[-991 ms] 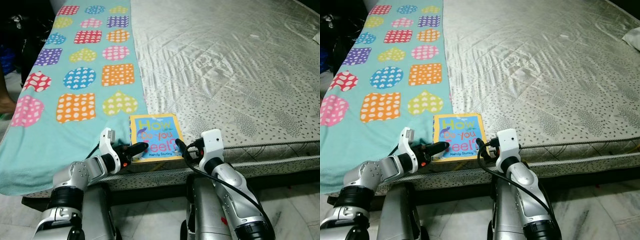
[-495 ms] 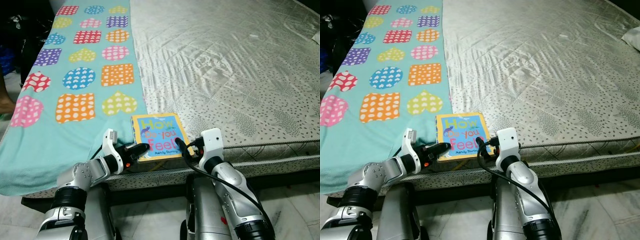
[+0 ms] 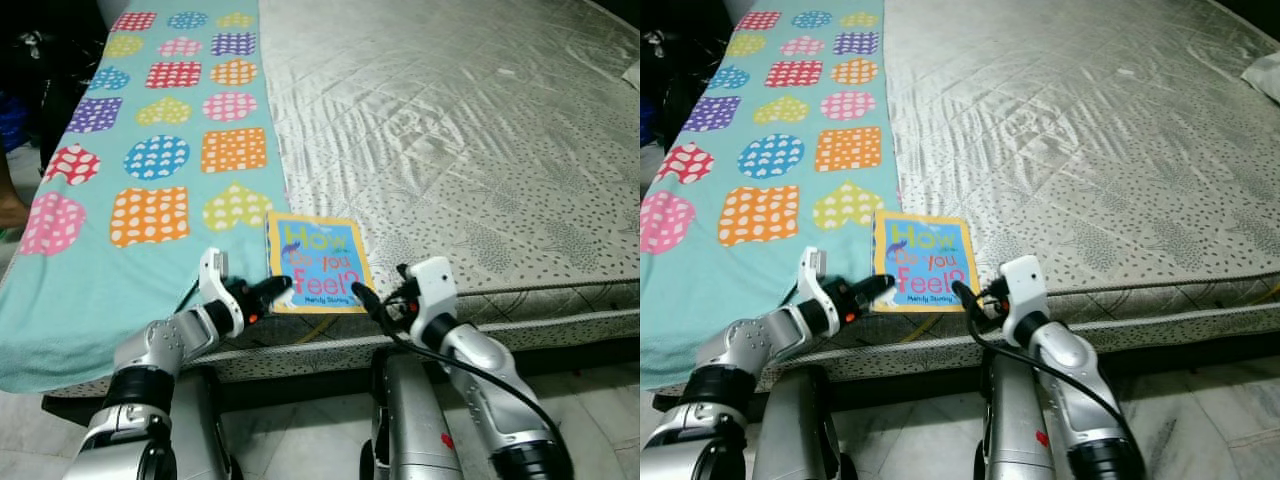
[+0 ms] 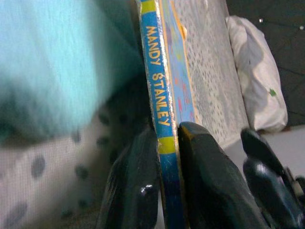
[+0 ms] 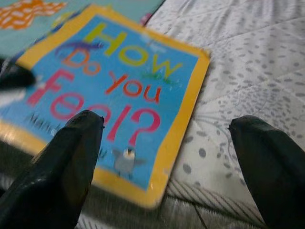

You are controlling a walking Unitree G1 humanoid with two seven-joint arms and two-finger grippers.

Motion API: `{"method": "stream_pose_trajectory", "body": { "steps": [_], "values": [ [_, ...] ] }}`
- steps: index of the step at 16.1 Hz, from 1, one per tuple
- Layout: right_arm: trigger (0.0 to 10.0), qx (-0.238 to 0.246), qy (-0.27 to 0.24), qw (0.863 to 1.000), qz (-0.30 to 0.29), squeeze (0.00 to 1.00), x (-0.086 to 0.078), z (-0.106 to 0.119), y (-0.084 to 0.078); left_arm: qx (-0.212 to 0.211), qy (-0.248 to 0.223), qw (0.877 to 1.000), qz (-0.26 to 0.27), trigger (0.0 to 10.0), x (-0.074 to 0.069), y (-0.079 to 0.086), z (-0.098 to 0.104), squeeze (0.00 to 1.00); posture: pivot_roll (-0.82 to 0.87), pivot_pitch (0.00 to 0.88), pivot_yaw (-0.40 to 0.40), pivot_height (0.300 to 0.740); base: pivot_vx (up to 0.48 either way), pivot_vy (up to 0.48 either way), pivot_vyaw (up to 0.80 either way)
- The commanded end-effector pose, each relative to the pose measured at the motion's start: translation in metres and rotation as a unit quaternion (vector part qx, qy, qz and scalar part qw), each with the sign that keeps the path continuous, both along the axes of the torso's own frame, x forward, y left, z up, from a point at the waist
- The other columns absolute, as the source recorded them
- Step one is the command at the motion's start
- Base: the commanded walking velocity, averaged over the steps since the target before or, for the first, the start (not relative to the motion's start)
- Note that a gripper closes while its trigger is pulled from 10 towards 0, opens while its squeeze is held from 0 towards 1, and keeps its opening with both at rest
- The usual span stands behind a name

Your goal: Clean up the room

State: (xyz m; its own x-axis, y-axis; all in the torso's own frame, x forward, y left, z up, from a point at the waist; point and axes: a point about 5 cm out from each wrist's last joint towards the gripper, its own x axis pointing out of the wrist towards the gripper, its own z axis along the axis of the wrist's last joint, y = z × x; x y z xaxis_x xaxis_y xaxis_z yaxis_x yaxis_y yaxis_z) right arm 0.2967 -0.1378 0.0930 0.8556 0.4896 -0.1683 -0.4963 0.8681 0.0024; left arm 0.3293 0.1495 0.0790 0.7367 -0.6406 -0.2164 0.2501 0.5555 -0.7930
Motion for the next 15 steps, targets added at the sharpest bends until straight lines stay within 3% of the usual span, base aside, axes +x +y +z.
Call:
{"method": "stream_pose_trajectory", "body": {
  "steps": [1, 4, 8, 9, 11, 12, 13, 15],
  "values": [
    [10.0, 0.002, 0.000, 1.000, 0.009, 0.00, -0.001, 0.001, -0.002, 0.037, -0.014, 0.999, 0.029, 0.0, 0.004, 0.011, 0.001, 0.00, -0.15, 0.090, -0.007, 0.483, 0.000, 0.000, 0.00],
    [10.0, 0.000, -0.006, 1.000, -0.003, 0.00, 0.003, 0.003, -0.003, 0.065, -0.071, 0.994, 0.052, 0.0, 0.013, 0.014, 0.017, 0.00, -0.15, 0.078, -0.002, 0.483, 0.000, 0.000, 0.00],
    [10.0, 0.015, -0.005, 0.994, -0.109, 0.00, 0.010, 0.003, -0.007, 0.112, -0.180, 0.972, 0.099, 0.0, 0.009, 0.011, 0.045, 0.00, -0.13, 0.057, 0.000, 0.483, 0.000, 0.000, 0.00],
    [10.0, 0.035, 0.001, 0.991, -0.129, 0.00, 0.010, 0.004, -0.003, 0.157, -0.237, 0.949, 0.136, 0.0, -0.005, 0.014, 0.056, 0.00, -0.12, 0.039, 0.003, 0.483, 0.000, 0.000, 0.00],
    [10.0, 0.053, 0.002, 0.987, -0.152, 0.00, 0.010, 0.009, 0.005, 0.195, -0.269, 0.930, 0.155, 0.0, -0.025, 0.016, 0.058, 0.00, -0.11, 0.025, 0.004, 0.483, 0.000, 0.000, 0.00],
    [10.0, 0.080, -0.018, 0.984, -0.160, 0.00, 0.013, 0.020, 0.014, 0.206, -0.267, 0.925, 0.177, 0.0, -0.046, 0.015, 0.056, 0.00, -0.10, 0.008, 0.003, 0.483, 0.000, 0.000, 0.00],
    [10.0, 0.097, -0.021, 0.981, -0.169, 0.00, 0.016, 0.025, 0.016, 0.207, -0.271, 0.923, 0.178, 0.0, -0.057, 0.010, 0.053, 0.00, -0.10, 0.000, 0.002, 0.483, 0.000, 0.000, 0.00],
    [10.0, 0.109, -0.032, 0.978, -0.176, 0.00, 0.021, 0.034, 0.017, 0.206, -0.261, 0.925, 0.183, 0.0, -0.069, 0.002, 0.047, 0.00, -0.09, 0.000, 0.000, 0.483, 0.000, 0.000, 0.00]
  ]
}}
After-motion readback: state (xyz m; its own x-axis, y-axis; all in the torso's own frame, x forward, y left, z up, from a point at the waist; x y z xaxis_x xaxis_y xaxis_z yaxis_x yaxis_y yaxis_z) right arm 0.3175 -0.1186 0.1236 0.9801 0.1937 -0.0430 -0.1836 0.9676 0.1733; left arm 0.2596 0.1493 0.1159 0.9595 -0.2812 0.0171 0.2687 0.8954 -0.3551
